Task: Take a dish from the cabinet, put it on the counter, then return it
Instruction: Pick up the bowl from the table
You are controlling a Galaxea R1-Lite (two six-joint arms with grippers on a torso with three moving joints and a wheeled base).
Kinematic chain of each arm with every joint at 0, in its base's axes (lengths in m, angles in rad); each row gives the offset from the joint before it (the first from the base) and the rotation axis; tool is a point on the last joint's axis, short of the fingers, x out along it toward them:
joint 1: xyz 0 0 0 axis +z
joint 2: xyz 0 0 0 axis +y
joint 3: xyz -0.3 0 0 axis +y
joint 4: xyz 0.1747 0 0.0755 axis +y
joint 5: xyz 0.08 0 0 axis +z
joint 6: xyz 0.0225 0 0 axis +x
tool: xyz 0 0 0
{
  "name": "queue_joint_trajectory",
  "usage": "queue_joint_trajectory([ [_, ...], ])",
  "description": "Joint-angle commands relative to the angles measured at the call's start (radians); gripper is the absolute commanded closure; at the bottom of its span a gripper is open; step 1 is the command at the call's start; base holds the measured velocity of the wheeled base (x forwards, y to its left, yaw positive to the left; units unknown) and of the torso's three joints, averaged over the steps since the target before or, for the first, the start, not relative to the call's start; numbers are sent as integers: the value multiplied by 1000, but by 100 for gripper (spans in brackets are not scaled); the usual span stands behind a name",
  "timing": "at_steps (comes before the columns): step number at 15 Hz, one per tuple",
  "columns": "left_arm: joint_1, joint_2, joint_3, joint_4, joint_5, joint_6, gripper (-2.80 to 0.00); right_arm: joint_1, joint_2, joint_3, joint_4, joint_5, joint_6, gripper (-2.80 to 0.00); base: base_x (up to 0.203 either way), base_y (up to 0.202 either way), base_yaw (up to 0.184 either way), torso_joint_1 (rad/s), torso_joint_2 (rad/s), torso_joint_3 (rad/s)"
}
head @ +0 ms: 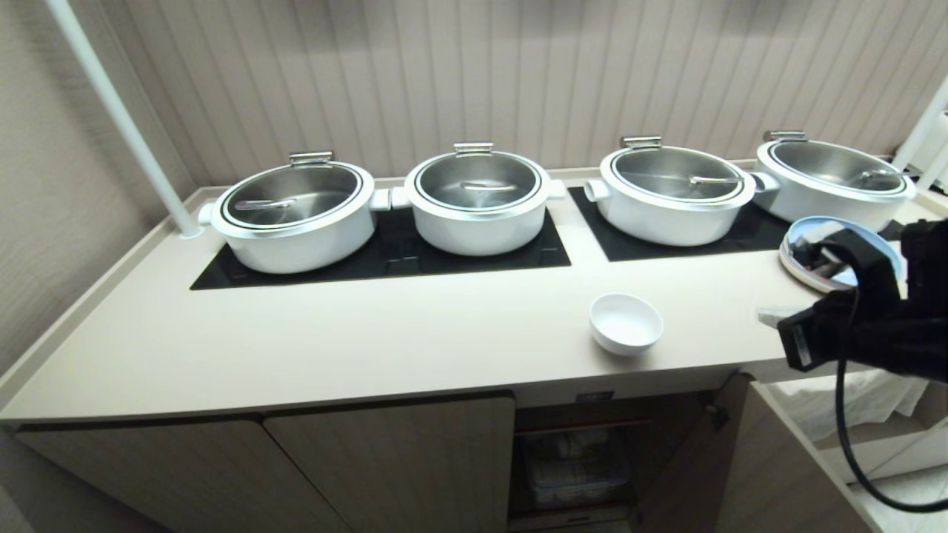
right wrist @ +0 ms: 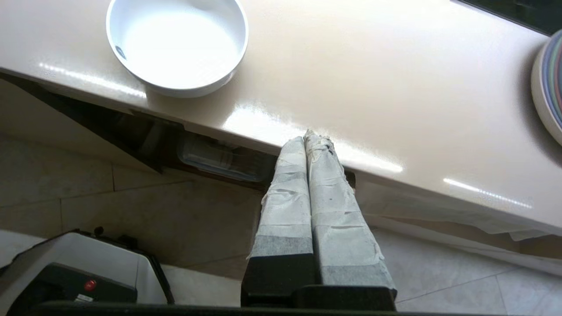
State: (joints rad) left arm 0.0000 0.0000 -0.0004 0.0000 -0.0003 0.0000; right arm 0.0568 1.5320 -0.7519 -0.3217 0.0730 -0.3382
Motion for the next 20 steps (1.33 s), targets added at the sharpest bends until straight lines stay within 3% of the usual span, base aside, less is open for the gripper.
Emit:
queue_joint_trajectory([
  [1, 0, 0, 0, 0, 0, 0, 0, 17, 69, -63, 19, 1, -5, 0, 0, 0, 0, 0, 0, 0],
  [6, 0, 0, 0, 0, 0, 0, 0, 28, 172, -329, 247, 98, -5, 0, 0, 0, 0, 0, 0, 0],
  [16, 0, 0, 0, 0, 0, 0, 0, 31, 383, -858, 957, 109, -1, 0, 0, 0, 0, 0, 0, 0],
  [20, 0, 0, -1, 0, -1, 0, 0, 32, 490, -1003, 1074, 110, 0, 0, 0, 0, 0, 0, 0, 0],
])
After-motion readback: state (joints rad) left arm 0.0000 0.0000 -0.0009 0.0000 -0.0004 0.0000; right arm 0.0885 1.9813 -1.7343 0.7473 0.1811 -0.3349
